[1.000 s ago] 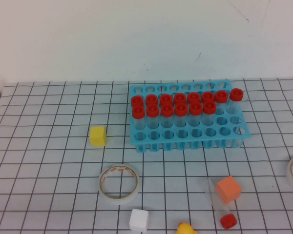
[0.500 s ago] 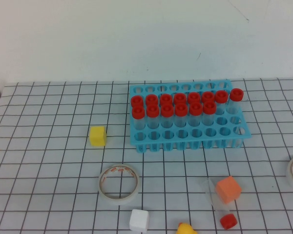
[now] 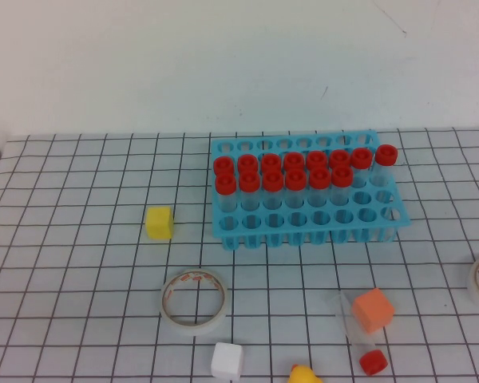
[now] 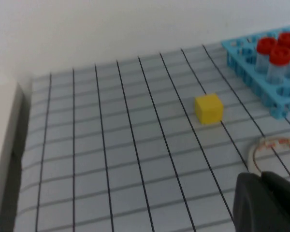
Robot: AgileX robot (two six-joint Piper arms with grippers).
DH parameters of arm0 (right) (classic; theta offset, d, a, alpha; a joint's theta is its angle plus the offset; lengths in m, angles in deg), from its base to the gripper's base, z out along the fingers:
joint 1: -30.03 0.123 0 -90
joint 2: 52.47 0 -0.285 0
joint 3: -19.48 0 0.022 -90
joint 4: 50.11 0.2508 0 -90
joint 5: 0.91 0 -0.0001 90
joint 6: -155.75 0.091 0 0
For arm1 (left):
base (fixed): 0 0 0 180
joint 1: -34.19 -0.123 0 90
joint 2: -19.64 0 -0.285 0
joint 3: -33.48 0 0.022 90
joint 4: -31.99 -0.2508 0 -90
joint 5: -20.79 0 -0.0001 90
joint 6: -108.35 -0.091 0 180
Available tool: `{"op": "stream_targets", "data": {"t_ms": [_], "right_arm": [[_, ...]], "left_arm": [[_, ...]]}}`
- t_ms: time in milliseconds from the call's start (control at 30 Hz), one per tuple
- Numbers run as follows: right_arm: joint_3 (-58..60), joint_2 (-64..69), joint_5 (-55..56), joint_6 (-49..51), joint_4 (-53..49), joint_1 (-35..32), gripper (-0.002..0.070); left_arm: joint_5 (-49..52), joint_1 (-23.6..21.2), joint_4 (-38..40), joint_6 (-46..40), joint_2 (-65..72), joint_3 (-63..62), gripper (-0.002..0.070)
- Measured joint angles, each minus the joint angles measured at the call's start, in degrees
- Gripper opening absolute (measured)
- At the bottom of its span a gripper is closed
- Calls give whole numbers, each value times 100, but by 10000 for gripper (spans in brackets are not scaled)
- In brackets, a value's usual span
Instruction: Place the test tubes
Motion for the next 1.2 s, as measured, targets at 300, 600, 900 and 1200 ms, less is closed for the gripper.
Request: {"op": "stream_targets", "data": {"t_ms": [300, 600, 900, 1200], "right_arm": [[-180, 2412, -1163, -2913, 2765, 39, -1], [-180, 4343, 51, -3439, 3208, 2148, -1], [-410, 6125, 1107, -3478, 3248, 3323, -1], [-610, 6723, 1205, -3338, 2692, 3339, -1]], "left_arm": [[1445, 0, 322, -6, 315, 0, -1], [1604, 0, 517, -6, 338, 0, -1], [1608, 0, 527, -14, 338, 0, -1], [1647, 0, 529, -21, 338, 0, -1]]}}
